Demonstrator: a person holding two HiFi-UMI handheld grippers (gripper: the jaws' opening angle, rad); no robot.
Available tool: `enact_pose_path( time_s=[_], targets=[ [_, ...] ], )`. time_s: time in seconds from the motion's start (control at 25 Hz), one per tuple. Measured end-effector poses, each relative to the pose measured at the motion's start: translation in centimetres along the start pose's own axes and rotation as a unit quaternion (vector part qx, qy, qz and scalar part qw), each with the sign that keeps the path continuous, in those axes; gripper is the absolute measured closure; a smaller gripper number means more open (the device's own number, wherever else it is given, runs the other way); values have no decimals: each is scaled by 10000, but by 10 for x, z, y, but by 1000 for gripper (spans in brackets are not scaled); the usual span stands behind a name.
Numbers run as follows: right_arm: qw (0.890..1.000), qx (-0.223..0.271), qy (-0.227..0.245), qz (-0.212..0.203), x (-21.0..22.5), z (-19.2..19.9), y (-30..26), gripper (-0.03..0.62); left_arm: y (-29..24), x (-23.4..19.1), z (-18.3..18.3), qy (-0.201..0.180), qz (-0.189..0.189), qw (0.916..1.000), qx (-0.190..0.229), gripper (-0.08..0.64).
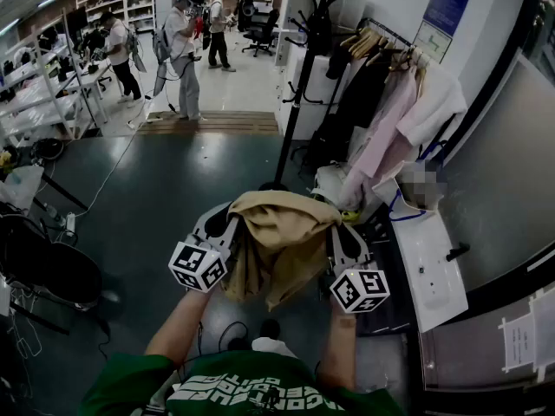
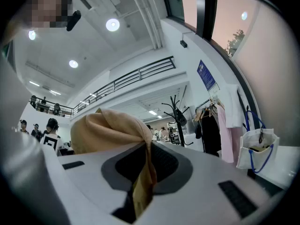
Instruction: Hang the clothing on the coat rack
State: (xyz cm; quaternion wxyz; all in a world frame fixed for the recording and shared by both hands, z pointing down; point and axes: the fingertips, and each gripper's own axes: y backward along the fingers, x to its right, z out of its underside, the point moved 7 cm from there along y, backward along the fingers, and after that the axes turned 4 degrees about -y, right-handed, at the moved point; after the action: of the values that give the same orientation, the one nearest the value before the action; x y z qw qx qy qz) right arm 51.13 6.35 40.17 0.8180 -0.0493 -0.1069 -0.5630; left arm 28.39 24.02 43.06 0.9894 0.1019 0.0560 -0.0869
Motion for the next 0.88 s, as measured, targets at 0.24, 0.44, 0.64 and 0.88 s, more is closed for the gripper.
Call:
enact_pose_path(
  time_s=[0.24, 0.44, 0.64, 0.88],
  targets=[
    [10000, -27, 7, -57, 16, -2, -8, 551, -14, 2, 7, 63, -49, 10000, 6, 512],
    [9999, -24, -7, -105, 30, -8, -20, 551, -30, 2, 7, 67, -104, 9999, 17, 512],
    [9998, -8, 22, -203, 49, -14, -34, 551, -50, 4, 9, 56, -170, 9998, 50, 512],
    [9995, 23, -48, -310, 75, -20, -48, 551, -77, 9, 12, 7, -238, 9997, 70, 512]
  ],
)
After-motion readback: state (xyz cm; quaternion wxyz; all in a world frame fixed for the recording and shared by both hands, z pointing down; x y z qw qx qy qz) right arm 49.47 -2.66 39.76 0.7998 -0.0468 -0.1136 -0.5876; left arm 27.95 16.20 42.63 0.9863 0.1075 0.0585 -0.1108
